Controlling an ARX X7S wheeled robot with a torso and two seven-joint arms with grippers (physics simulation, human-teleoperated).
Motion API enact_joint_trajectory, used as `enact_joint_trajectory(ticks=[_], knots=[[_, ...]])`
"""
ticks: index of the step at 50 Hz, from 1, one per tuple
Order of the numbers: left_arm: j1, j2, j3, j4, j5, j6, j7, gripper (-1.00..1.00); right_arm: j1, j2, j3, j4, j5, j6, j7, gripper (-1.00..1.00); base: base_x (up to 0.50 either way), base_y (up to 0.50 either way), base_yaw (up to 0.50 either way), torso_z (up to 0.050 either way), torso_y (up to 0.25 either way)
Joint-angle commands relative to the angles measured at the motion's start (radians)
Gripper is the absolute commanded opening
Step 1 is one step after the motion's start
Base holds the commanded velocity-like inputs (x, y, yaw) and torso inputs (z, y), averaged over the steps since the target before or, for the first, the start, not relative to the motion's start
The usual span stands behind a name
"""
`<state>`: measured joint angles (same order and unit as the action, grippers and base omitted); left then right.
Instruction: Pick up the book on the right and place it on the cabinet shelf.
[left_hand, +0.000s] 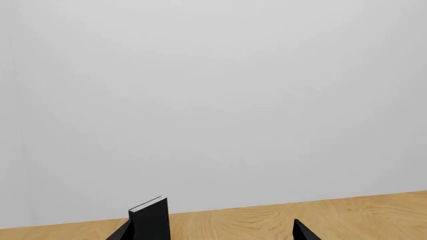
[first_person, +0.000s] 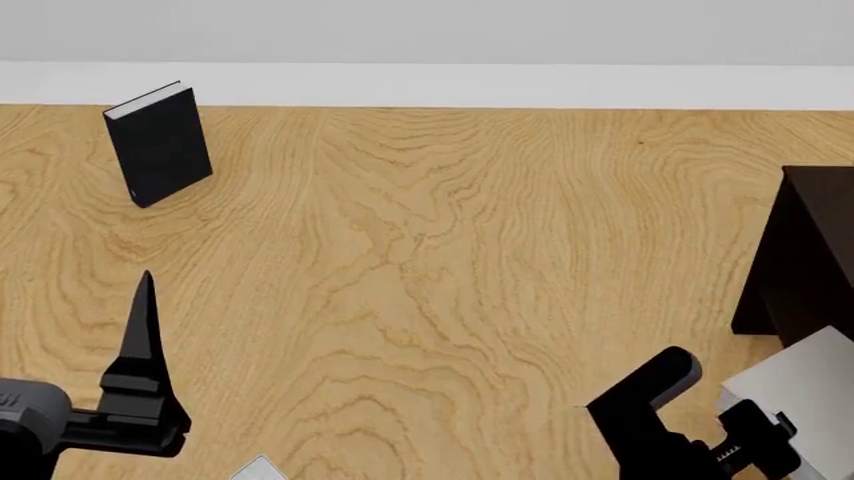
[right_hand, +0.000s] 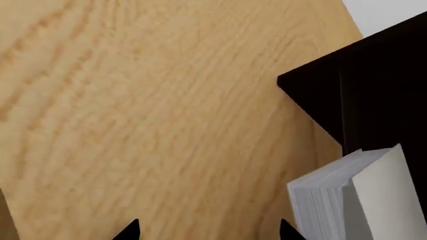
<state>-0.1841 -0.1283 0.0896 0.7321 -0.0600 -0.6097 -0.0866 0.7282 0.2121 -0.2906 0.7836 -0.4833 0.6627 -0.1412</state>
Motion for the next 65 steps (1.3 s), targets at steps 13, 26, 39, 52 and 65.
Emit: enact_joint_trajectory(ticks=[13,26,39,52,65], knots=[[0.002,-0.014,0.008,0.002,-0.015,0.005,-0.013,1.00,0.039,0.036,0.048,0.066,0.109,-0.099,0.152,1.00,0.00,0.00,0.00,0.002,0.000],[0.002,-0.023,0.014,0.003,-0.025,0.006,-0.025,1.00,0.164,0.031,0.043,0.285,0.121,-0.214,0.212,1.00,0.00,0.00,0.00,0.002,0.000],[0.000,-0.031,0.020,0.002,-0.033,0.007,-0.037,1.00,0.260,0.043,0.043,0.411,0.124,-0.271,0.253,1.00,0.00,0.00,0.00,0.001,0.000],[-0.002,-0.040,0.026,0.005,-0.041,0.005,-0.048,1.00,0.313,0.054,-0.064,0.525,0.248,-0.288,0.295,1.00,0.00,0.00,0.00,0.002,0.001],[-0.004,-0.048,0.028,0.004,-0.051,0.006,-0.057,1.00,0.330,0.077,-0.202,0.525,0.434,-0.238,0.334,1.00,0.00,0.00,0.00,0.002,0.000]])
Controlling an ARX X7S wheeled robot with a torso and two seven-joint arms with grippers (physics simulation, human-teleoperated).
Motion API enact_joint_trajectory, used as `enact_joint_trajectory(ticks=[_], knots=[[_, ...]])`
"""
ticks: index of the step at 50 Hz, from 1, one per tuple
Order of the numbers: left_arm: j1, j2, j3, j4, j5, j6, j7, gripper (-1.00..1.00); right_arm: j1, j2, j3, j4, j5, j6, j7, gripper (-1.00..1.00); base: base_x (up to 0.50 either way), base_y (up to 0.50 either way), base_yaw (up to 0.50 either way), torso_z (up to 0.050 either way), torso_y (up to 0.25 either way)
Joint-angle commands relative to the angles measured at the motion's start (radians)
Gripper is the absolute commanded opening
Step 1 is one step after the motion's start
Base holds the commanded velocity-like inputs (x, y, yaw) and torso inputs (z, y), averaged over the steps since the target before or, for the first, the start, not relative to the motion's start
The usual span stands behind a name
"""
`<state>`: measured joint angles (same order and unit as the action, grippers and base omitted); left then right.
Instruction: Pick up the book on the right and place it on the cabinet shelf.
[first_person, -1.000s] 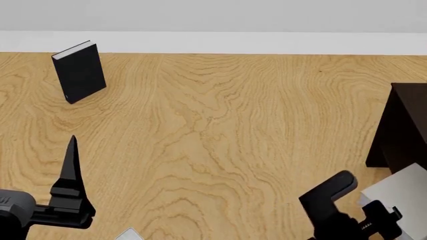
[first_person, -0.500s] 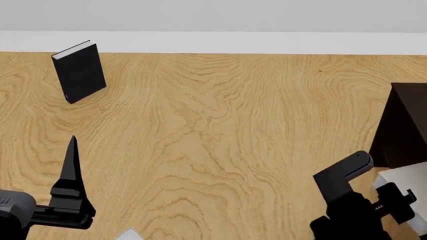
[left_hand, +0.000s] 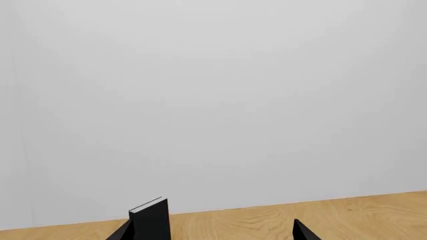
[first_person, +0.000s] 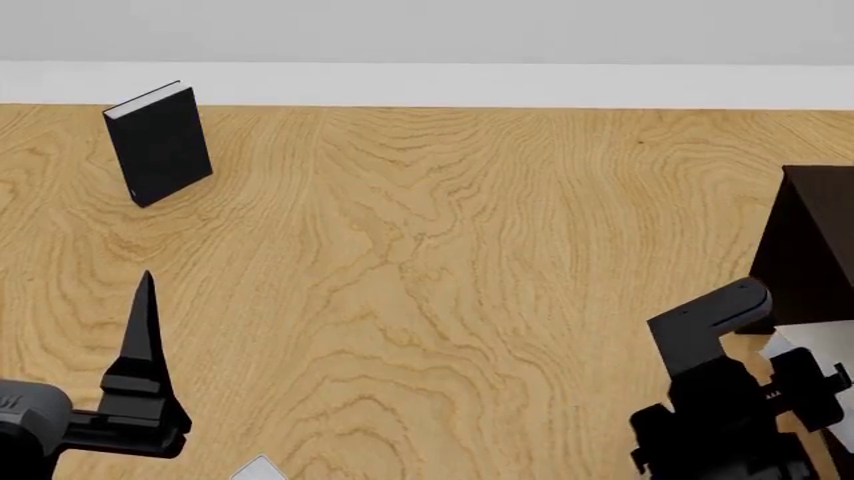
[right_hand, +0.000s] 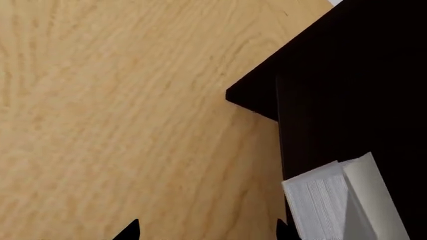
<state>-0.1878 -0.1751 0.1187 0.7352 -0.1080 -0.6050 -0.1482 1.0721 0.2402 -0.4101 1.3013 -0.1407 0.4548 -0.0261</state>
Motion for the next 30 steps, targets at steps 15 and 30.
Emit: enact_joint_trajectory(ticks=[15,30], knots=[[0.002,-0.008,0.006,-0.004,-0.009,0.011,-0.007,1.00,-0.017,0.051,-0.105,0.007,0.140,0.013,0.240,1.00,0.00,0.00,0.00,0.001,0.000],[0.001,-0.017,0.011,-0.002,-0.018,0.011,-0.017,1.00,-0.052,0.033,-0.137,0.007,0.137,-0.036,0.180,1.00,0.00,0.00,0.00,0.001,0.001]])
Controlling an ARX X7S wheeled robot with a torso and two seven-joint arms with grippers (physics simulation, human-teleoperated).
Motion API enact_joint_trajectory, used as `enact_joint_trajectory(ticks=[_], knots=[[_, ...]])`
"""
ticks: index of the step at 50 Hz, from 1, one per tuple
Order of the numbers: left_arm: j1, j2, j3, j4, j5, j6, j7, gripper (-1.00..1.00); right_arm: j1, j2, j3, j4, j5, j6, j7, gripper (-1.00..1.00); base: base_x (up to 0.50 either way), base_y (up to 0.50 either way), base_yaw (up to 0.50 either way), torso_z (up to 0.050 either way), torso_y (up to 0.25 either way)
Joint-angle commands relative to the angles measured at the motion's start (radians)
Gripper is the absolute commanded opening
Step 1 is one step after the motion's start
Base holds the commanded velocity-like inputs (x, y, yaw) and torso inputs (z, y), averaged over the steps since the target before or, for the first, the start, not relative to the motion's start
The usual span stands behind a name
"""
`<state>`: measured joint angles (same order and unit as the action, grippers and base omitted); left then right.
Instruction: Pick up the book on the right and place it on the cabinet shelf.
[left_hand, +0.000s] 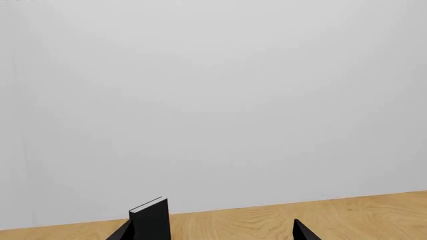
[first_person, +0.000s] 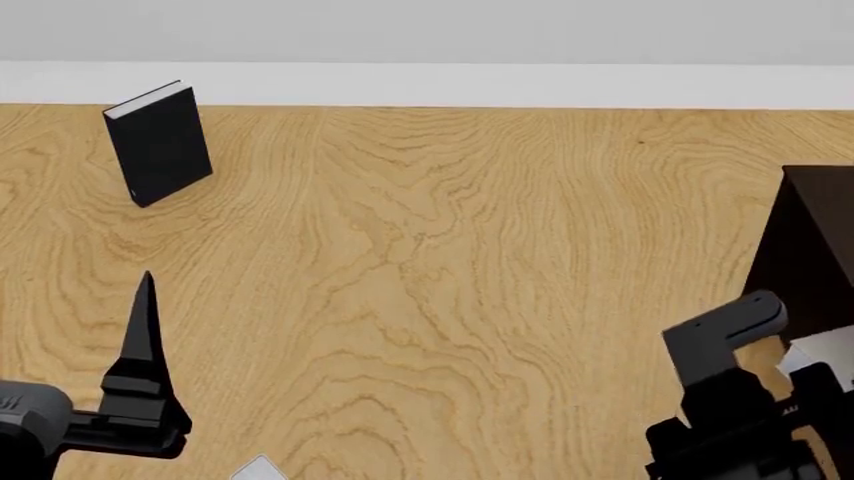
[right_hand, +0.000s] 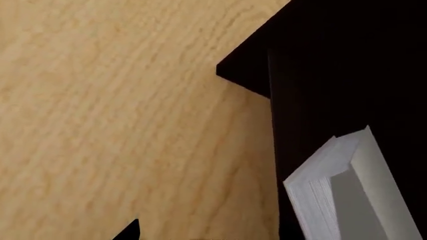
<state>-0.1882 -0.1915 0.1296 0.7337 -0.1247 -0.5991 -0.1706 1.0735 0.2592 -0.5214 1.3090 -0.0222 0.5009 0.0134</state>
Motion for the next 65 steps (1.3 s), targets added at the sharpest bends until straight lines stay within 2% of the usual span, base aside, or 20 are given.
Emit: enact_joint_trajectory(ticks=[1,50,53,60,65], knots=[[0.001,-0.001,0.000,0.000,-0.002,0.004,0.005,1.00,-0.056,0.012,-0.030,0.000,0.017,-0.085,0.139,1.00,0.00,0.00,0.00,0.000,0.000],[-0.003,-0.025,0.011,-0.007,-0.028,0.013,-0.023,1.00,-0.139,0.001,-0.075,-0.012,0.019,-0.249,0.064,1.00,0.00,0.00,0.00,0.001,0.000],[-0.003,-0.026,0.011,-0.007,-0.030,0.013,-0.024,1.00,-0.177,0.026,-0.067,-0.116,0.027,-0.205,0.060,1.00,0.00,0.00,0.00,0.003,0.000],[-0.002,-0.028,0.016,-0.007,-0.031,0.014,-0.030,1.00,-0.335,0.116,-0.037,-0.514,0.056,-0.024,0.083,1.00,0.00,0.00,0.00,0.000,0.000],[-0.001,-0.029,0.017,-0.006,-0.034,0.014,-0.034,1.00,-0.413,0.156,-0.009,-0.693,0.082,0.028,0.096,1.00,0.00,0.00,0.00,0.002,0.000]])
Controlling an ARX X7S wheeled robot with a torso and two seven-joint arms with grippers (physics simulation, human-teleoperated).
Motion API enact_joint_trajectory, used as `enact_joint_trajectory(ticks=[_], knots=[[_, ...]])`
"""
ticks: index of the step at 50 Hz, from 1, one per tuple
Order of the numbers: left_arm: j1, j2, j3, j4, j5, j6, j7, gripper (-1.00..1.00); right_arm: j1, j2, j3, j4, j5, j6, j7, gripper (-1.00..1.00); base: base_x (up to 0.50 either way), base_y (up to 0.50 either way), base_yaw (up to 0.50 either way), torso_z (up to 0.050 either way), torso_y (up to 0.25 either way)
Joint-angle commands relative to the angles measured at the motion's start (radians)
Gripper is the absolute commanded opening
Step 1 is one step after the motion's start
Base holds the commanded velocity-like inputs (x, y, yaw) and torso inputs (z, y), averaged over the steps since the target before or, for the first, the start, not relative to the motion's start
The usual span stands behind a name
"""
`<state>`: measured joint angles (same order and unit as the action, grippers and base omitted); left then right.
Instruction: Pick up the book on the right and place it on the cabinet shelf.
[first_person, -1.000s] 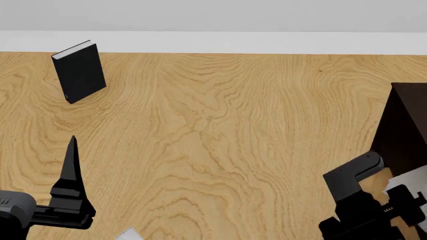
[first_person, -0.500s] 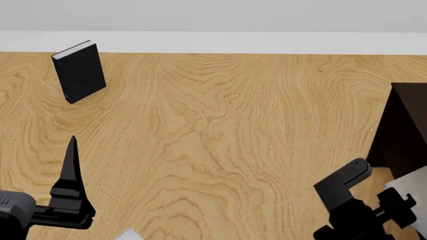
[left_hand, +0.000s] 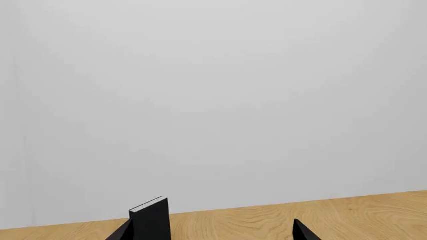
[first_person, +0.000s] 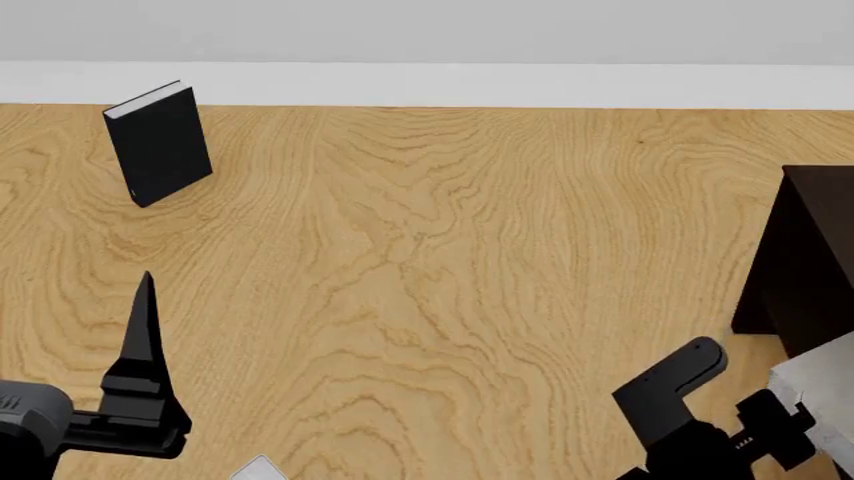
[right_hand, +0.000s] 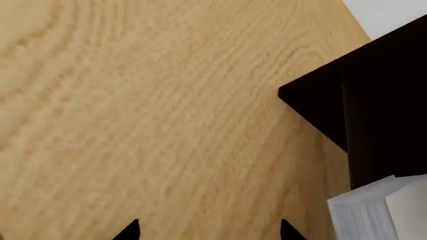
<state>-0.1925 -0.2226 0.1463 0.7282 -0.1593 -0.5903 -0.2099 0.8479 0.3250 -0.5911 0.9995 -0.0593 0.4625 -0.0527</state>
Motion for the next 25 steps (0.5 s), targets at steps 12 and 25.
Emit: enact_joint_trajectory(ticks=[12,25], knots=[[0.001,-0.004,0.002,0.001,-0.006,0.004,0.000,1.00,-0.312,0.130,0.158,-0.595,0.215,0.038,0.171,1.00,0.00,0.00,0.00,0.002,0.000],[-0.002,-0.009,0.004,0.003,-0.013,0.000,-0.007,1.00,-0.419,0.161,0.240,-0.779,0.297,0.007,0.185,1.00,0.00,0.00,0.00,0.001,0.000]])
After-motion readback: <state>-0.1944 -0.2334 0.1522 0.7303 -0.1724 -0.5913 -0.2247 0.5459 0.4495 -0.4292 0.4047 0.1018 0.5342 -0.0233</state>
